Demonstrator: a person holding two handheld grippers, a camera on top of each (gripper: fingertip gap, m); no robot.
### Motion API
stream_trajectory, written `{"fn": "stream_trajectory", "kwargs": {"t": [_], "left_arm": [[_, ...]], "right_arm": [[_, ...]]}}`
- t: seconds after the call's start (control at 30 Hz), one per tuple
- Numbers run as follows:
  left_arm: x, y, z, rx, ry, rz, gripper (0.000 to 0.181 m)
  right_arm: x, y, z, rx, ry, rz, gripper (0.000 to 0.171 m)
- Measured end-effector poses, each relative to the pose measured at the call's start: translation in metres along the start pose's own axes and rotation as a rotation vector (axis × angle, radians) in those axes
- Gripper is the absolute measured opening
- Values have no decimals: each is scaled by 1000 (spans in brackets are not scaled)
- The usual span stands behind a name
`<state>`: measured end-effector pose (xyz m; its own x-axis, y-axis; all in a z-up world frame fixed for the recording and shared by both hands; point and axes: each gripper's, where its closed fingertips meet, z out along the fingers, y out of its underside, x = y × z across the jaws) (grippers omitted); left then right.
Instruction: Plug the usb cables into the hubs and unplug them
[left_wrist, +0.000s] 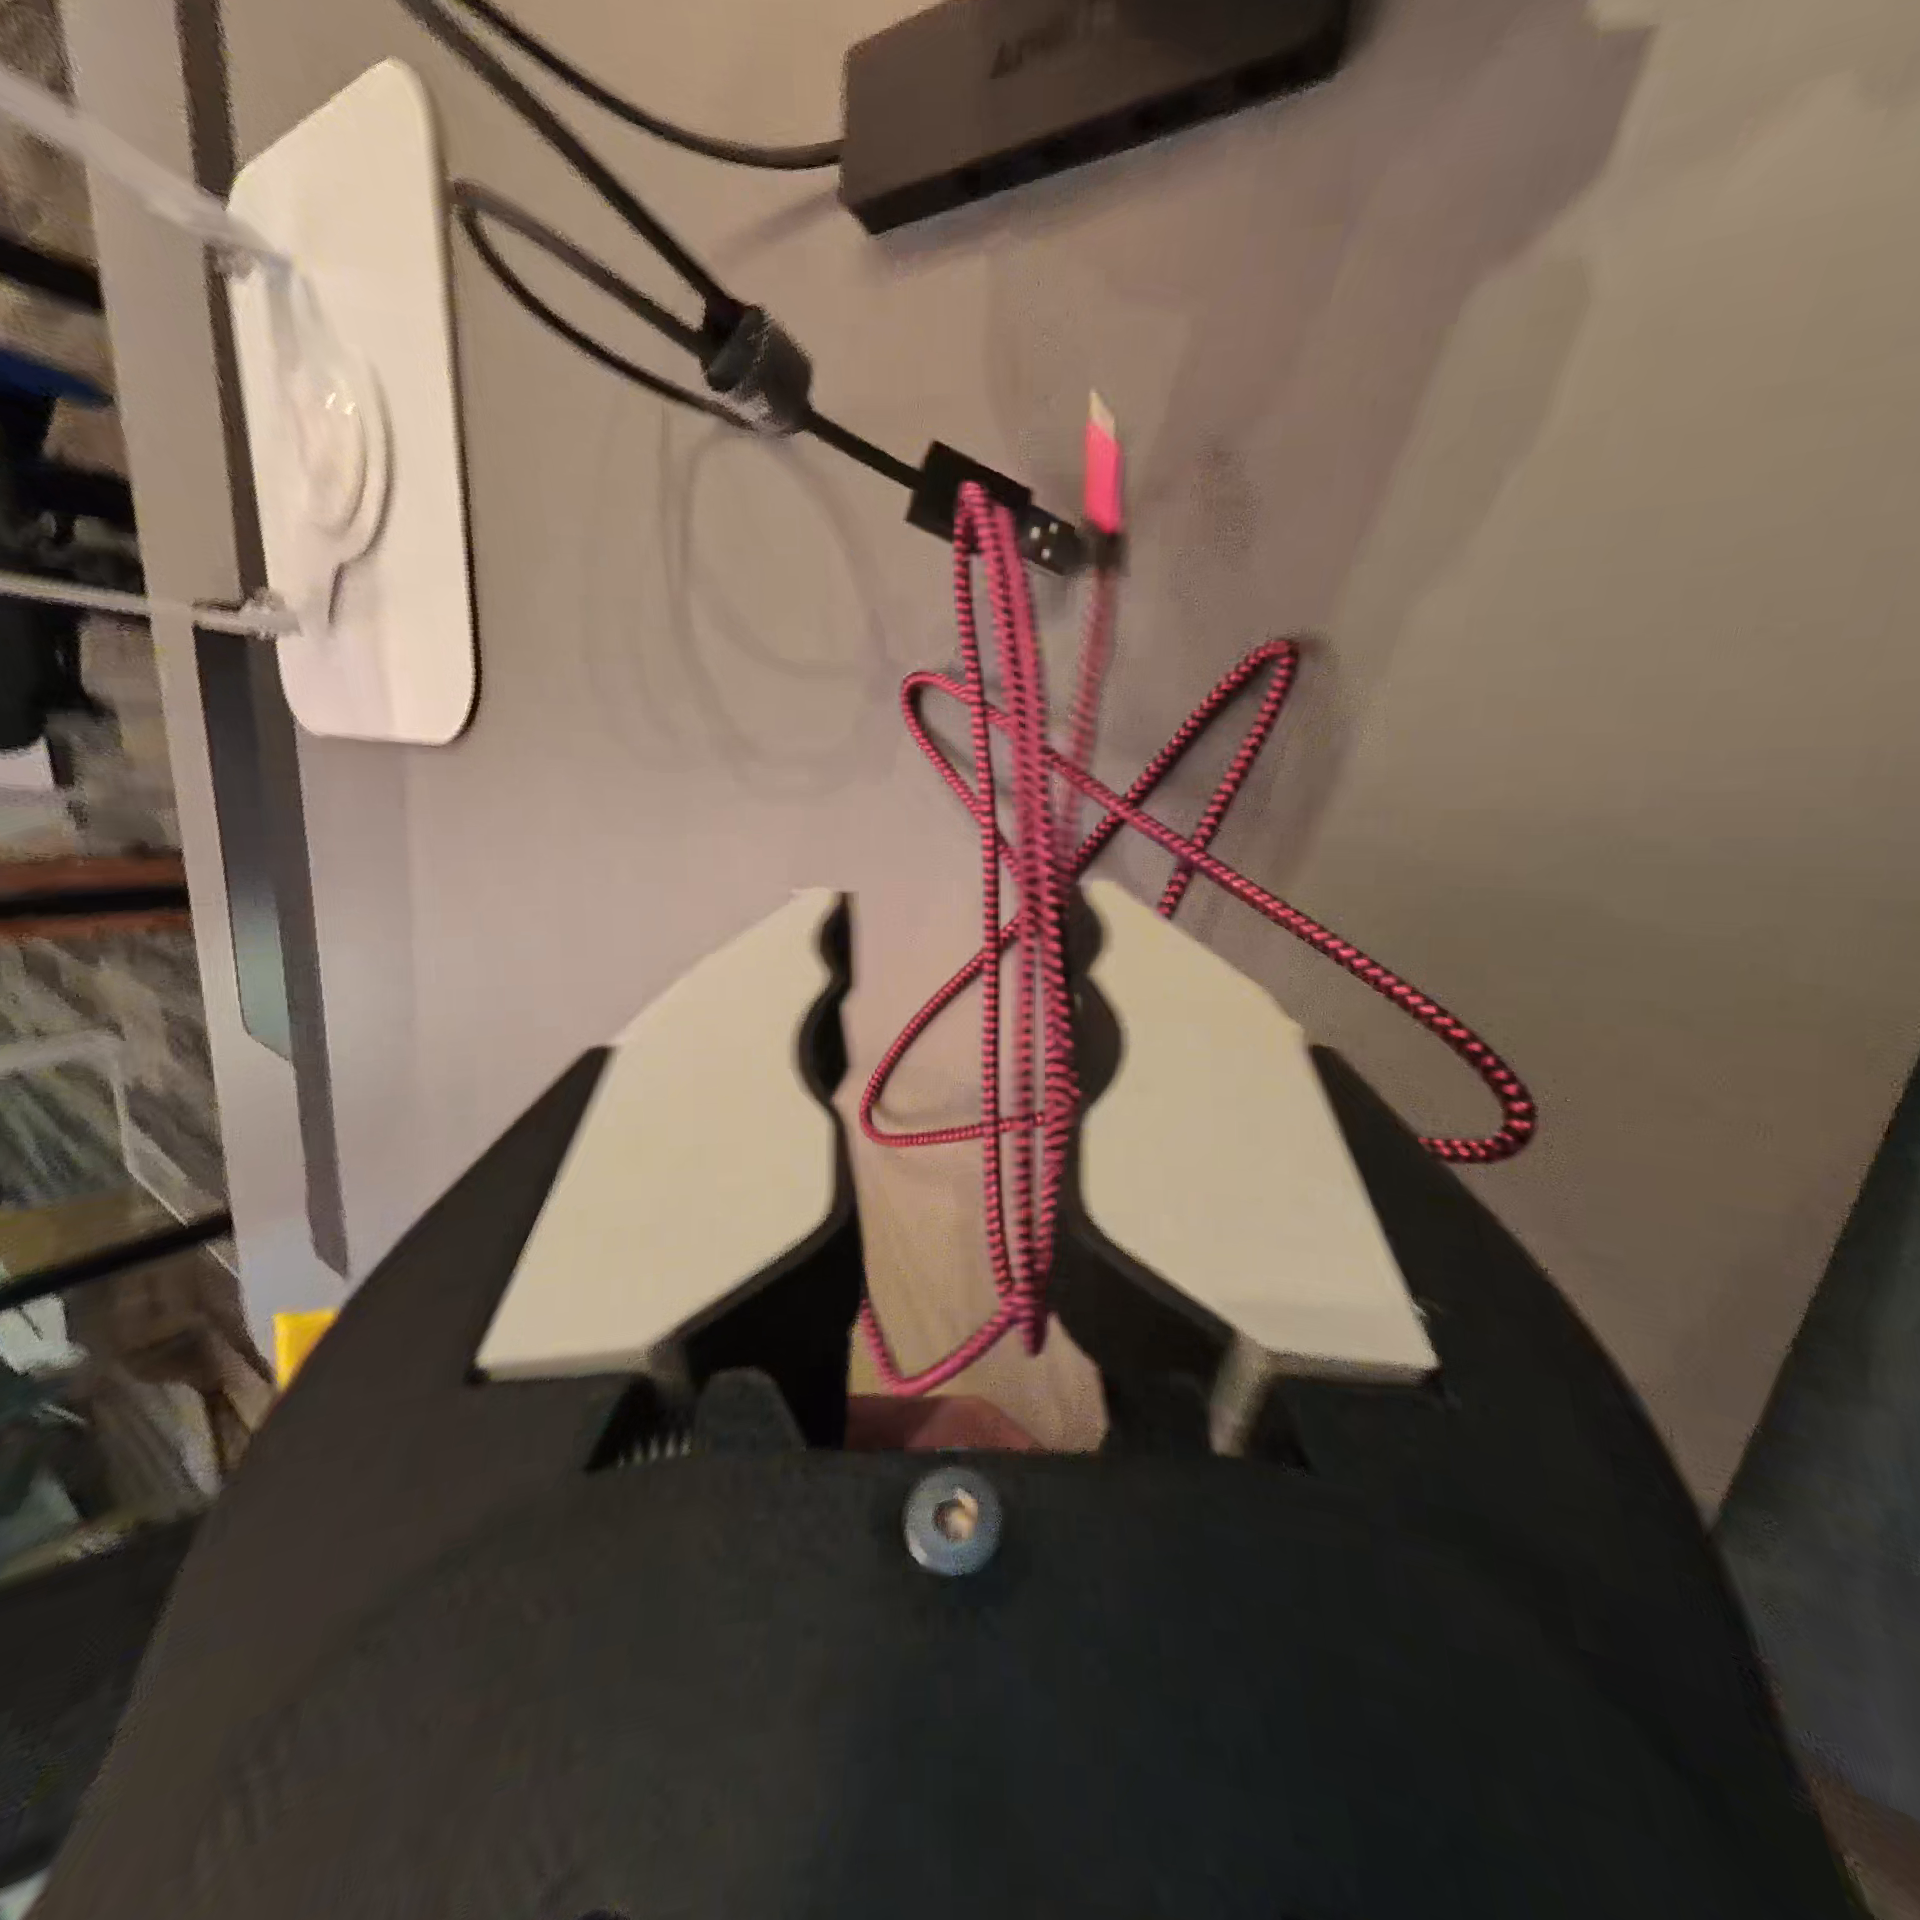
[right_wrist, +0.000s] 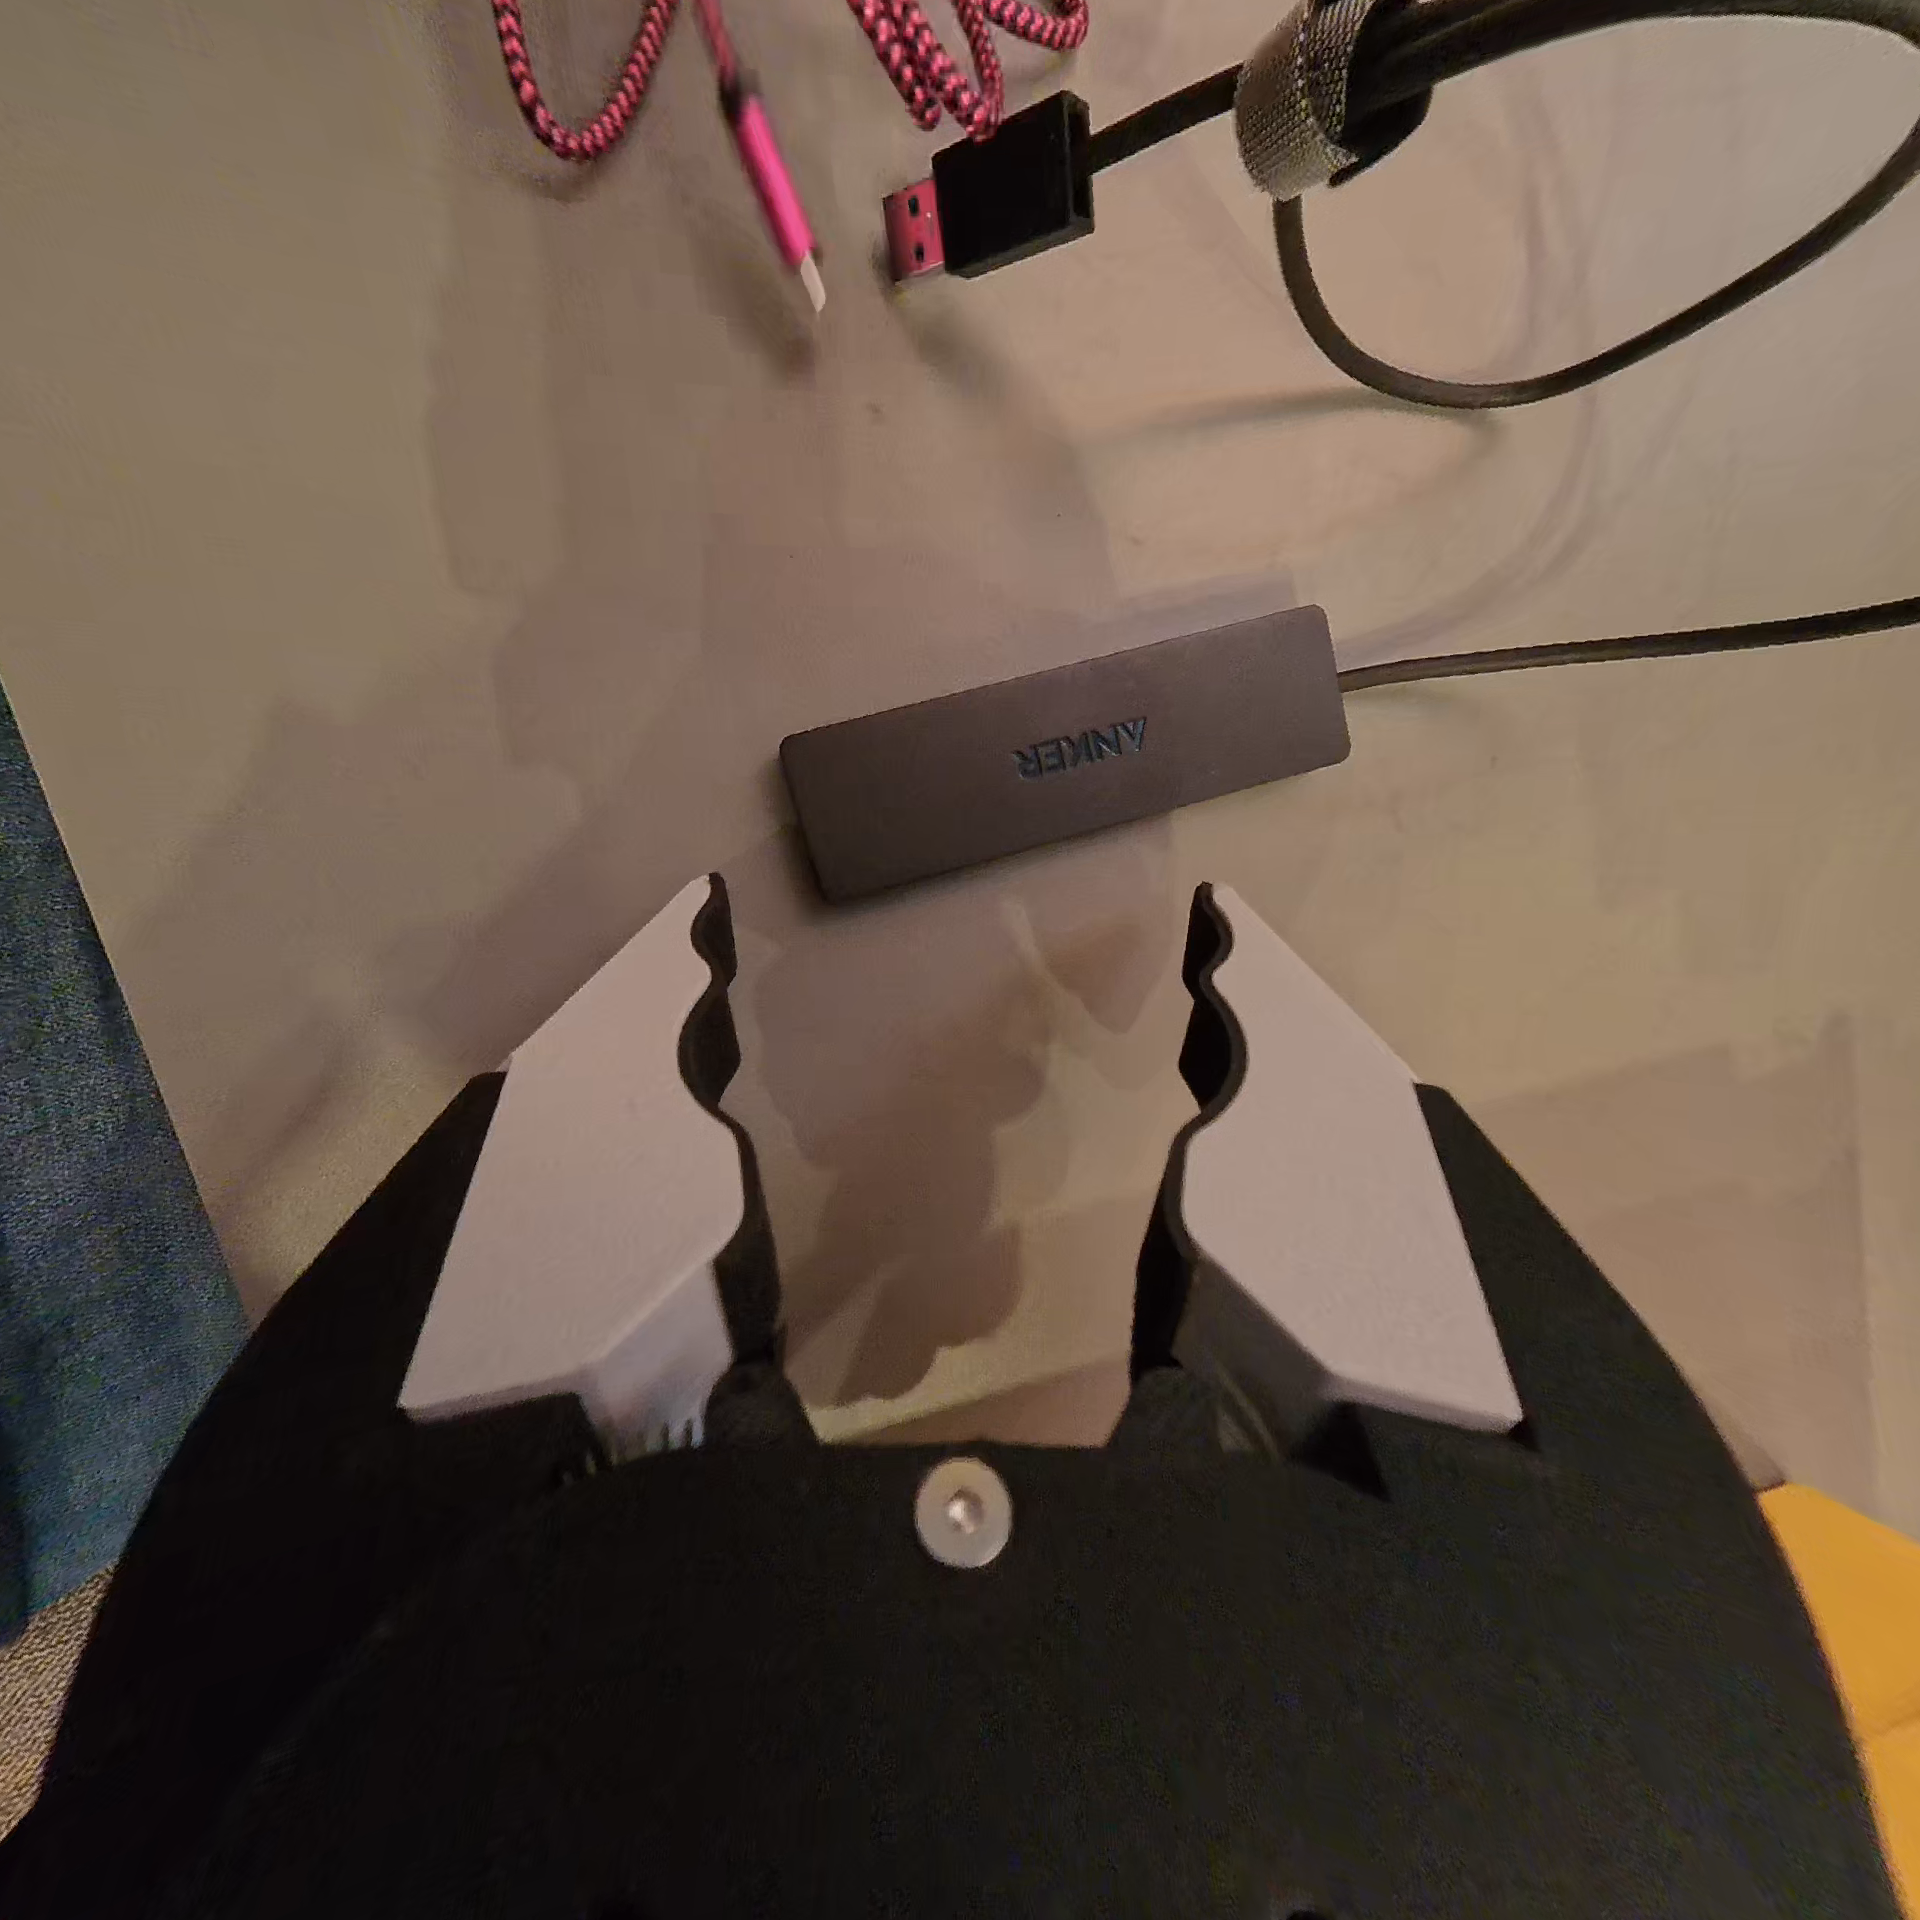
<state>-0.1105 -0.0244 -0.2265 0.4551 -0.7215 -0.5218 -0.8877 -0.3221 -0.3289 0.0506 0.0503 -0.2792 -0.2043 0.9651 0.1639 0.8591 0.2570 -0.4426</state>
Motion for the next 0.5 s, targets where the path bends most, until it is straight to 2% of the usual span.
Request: {"fn": "stream_trajectory", "kwargs": {"t": [0.03,0.07,0.17,0.27,0.37,0.5], "left_arm": [[-1,1,-2,9,-19,-55,49],[-1,1,-6,29,-30,-121,50],[-21,11,-21,67,-106,-367,54],[-39,20,-27,100,-105,-662,53],[-53,47,-8,-18,-156,-781,44],[-47,73,33,-197,-134,-817,32]], "right_arm": [[0,0,0,2,1,0,85],[0,0,0,4,1,1,85],[-1,-1,0,9,-1,1,85],[-1,-1,0,8,1,-6,85],[-1,-2,0,9,10,-9,85],[0,-2,-5,19,32,4,85]]}}
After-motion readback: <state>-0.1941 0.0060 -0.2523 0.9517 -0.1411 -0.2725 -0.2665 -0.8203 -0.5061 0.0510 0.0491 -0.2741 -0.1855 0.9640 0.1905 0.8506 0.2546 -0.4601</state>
